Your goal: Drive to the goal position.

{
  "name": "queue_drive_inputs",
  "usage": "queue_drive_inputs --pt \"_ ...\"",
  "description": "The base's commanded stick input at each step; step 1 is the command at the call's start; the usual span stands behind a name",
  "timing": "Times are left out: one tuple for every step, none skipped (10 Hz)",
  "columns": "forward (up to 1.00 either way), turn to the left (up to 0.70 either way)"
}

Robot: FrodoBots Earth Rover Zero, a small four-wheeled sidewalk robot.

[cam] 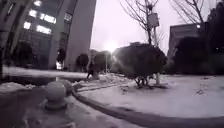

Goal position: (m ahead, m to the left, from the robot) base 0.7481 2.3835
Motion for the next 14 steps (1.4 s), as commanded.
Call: queue_drive_inputs --pt "0.00 -0.45" --pt "0.00 -0.45" --pt "0.00 -0.45" --pt "0.00 -0.45" --pt "0.00 -0.45" --pt "0.00 -0.45" --pt "0.00 -0.45" --pt "0.00 -0.45" --pt "0.00 -0.45" --pt "0.00 -0.45" --pt "0.00 -0.45" --pt "0.00 -0.45" --pt "0.00 -0.45" --pt "0.00 -0.45"
